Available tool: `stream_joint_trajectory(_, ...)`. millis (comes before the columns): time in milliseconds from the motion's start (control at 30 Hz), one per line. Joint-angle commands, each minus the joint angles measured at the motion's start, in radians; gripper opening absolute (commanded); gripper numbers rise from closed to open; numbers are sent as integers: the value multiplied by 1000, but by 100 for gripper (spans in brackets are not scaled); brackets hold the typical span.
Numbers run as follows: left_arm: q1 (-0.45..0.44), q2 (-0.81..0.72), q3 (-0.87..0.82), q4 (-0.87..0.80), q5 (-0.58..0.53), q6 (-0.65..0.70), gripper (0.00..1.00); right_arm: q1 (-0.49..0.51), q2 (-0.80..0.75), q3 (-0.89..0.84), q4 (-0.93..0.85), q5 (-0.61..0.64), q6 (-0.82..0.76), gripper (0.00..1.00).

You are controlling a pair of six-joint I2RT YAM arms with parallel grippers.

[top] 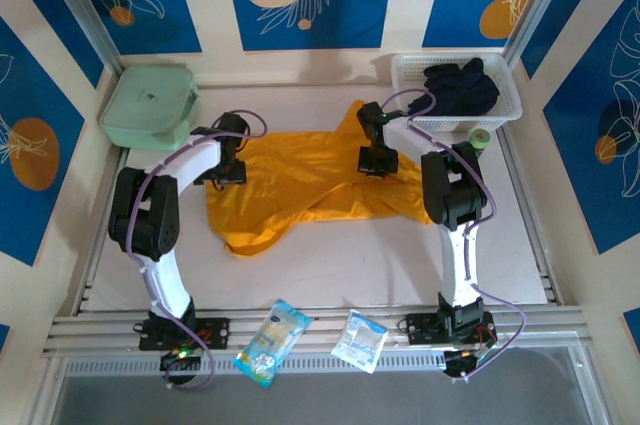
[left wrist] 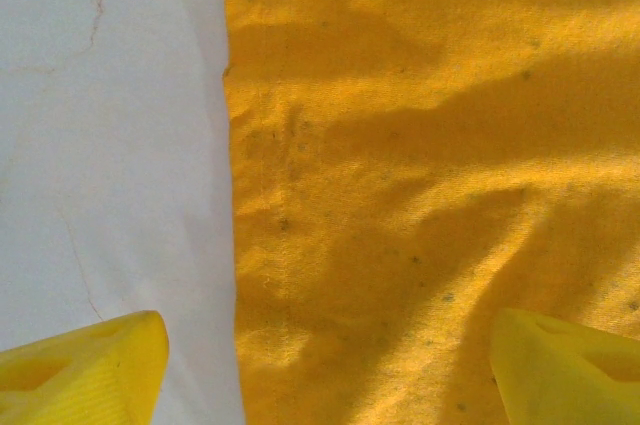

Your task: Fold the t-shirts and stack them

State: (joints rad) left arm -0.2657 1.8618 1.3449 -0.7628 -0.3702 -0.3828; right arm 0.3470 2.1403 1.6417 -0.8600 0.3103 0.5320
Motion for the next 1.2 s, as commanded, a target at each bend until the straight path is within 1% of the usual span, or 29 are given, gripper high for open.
stream_joint_trajectory(0, 3, -4, -15, -1, 5, 4, 83, 11, -78, -29, -17, -3, 10, 0)
stream_joint_trajectory(167, 3, -16, -25, 7, 5, 4, 83, 45, -200, -96, -56, 38, 50, 0)
stream_joint_trajectory(300, 3, -25, -35, 20, 11, 4, 83, 110, -343, -204, -100, 78, 135, 0)
stream_joint_trajectory(467, 3, -24, -49, 50, 36, 7, 83, 242, -516, -408, -127, 106, 335, 0)
stream_joint_trajectory(600, 3, -14, -53, 73, 60, 18, 83, 415, -600, -538, -175, 131, 558, 0)
stream_joint_trajectory(700, 3, -3, -55, 87, 74, 25, 83, 541, -608, -577, -217, 133, 708, 0)
stream_joint_trajectory(800, 3, 9, -54, 96, 89, 30, 83, 649, -583, -563, -276, 137, 823, 0)
stream_joint_trajectory(900, 3, 13, -60, 105, 104, 36, 83, 735, -539, -521, -359, 149, 909, 0)
stream_joint_trajectory(1000, 2, 10, -72, 116, 115, 39, 83, 787, -489, -499, -405, 149, 952, 0)
stream_joint_trajectory(1033, 2, 10, -75, 118, 118, 40, 83, 792, -472, -497, -405, 147, 950, 2)
stream_joint_trajectory(1067, 2, 10, -77, 119, 123, 39, 83, 793, -452, -494, -406, 144, 947, 9)
stream_joint_trajectory(1167, -1, 8, -82, 117, 128, 41, 83, 795, -426, -465, -405, 151, 925, 20)
